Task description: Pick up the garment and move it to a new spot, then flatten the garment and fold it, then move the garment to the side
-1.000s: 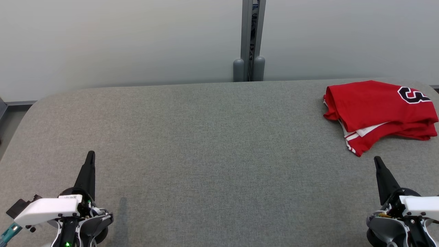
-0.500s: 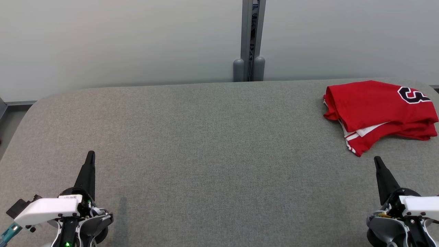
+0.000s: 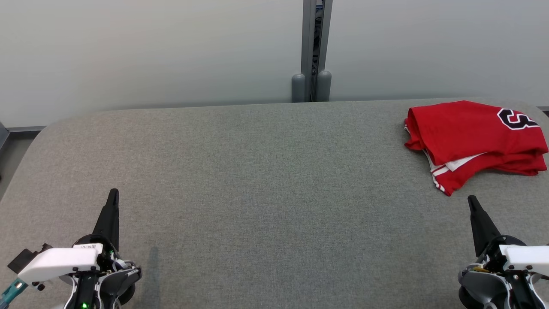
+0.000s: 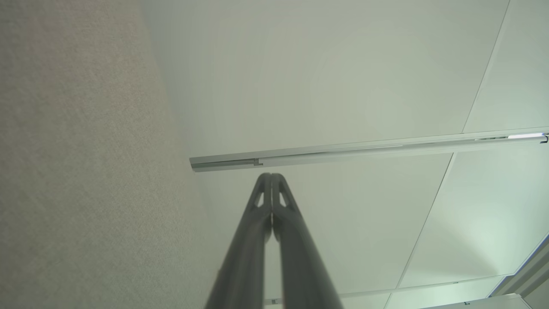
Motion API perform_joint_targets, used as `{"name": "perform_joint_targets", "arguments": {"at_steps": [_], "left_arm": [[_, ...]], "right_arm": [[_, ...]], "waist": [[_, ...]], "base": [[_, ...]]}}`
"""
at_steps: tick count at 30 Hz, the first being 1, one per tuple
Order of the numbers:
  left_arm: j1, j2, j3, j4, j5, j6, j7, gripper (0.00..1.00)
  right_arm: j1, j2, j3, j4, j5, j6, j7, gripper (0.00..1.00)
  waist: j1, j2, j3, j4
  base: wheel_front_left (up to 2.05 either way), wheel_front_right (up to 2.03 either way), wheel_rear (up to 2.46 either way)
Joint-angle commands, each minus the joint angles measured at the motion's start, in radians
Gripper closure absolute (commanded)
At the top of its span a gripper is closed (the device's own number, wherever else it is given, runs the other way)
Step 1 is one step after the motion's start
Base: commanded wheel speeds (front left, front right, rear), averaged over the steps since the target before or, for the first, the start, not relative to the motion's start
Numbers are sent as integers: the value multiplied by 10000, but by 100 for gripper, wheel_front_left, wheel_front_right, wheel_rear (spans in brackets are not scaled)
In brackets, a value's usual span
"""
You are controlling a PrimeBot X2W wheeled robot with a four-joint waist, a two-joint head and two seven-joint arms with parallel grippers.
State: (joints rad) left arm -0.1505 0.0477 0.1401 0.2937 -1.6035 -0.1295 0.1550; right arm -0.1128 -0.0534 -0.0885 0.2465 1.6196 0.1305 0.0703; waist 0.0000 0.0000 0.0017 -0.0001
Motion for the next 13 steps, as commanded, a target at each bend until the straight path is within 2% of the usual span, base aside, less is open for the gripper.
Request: {"name": "perform_joint_targets", "arguments": {"at_steps": [1,13], "left_arm": [[-126,49,25,-14,-5,-40,24,100],[-126,49,25,-14,-5,-40,24,100]], "right_arm": [[-45,-14,-36,44,-27,4,53,100],[-45,-13,-41,45,-34,4,61,100]], "waist": [[0,0,0,0],[0,0,0,0]], "base": [[0,0,0],[0,0,0]]}}
